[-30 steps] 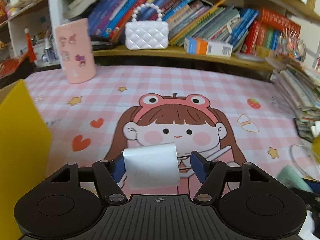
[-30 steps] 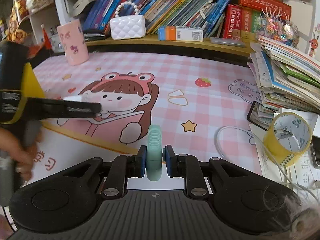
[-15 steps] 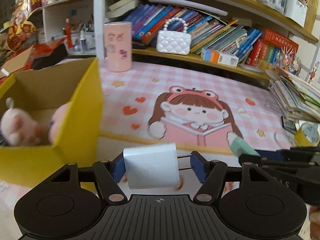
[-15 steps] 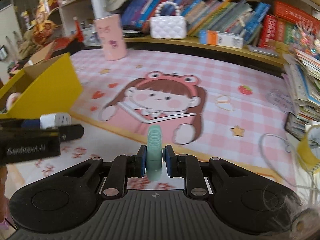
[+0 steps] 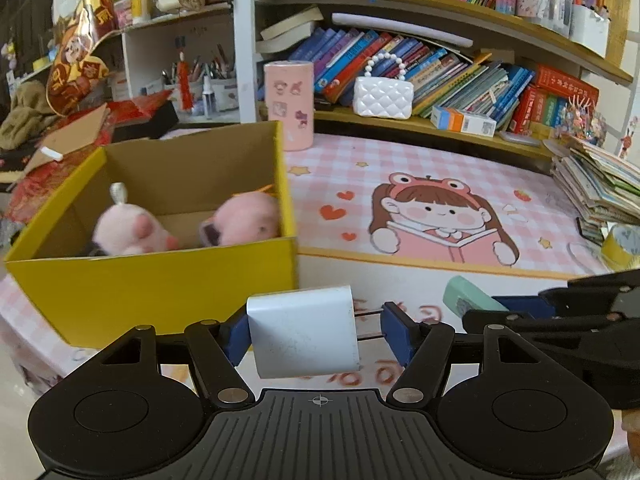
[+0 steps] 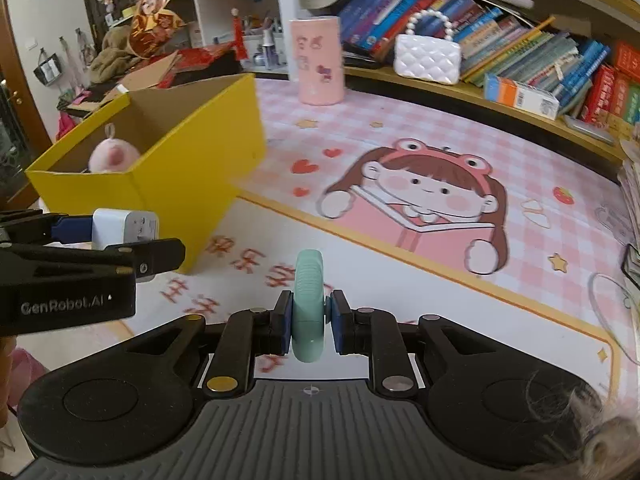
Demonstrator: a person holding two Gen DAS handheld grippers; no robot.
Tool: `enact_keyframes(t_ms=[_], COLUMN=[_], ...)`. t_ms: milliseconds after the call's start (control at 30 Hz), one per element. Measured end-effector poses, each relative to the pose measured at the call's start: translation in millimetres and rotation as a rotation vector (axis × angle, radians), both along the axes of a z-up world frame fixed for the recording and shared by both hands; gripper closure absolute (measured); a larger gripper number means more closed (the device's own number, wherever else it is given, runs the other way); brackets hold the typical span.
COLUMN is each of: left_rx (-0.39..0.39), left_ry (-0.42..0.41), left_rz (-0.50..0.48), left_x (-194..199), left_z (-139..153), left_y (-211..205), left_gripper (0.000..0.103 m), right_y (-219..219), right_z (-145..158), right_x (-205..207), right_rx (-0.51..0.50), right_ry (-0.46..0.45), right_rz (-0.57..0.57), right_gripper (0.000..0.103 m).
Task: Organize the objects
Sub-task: 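Carry the white charger and teal cable with both tools over the yellow box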
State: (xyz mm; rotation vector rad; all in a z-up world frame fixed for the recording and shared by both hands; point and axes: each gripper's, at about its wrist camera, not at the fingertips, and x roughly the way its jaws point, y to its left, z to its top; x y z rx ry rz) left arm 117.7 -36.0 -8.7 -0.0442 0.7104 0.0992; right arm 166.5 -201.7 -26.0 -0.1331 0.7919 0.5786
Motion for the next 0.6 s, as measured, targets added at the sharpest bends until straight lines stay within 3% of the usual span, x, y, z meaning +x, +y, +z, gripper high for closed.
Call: enact_keyframes(t_ms=[600], left_rx=[0.015], left_ry=[-0.037], left_rz=[-0.008], left_x=[-87], left_z=[12], left_y=[88], left_gripper=[0.036], right_y=[106], right_z=[14], right_x=[-84], right_rx=[-0.011], right_ry=[-0.087], right_rz=[0.051], right_gripper=[0.085])
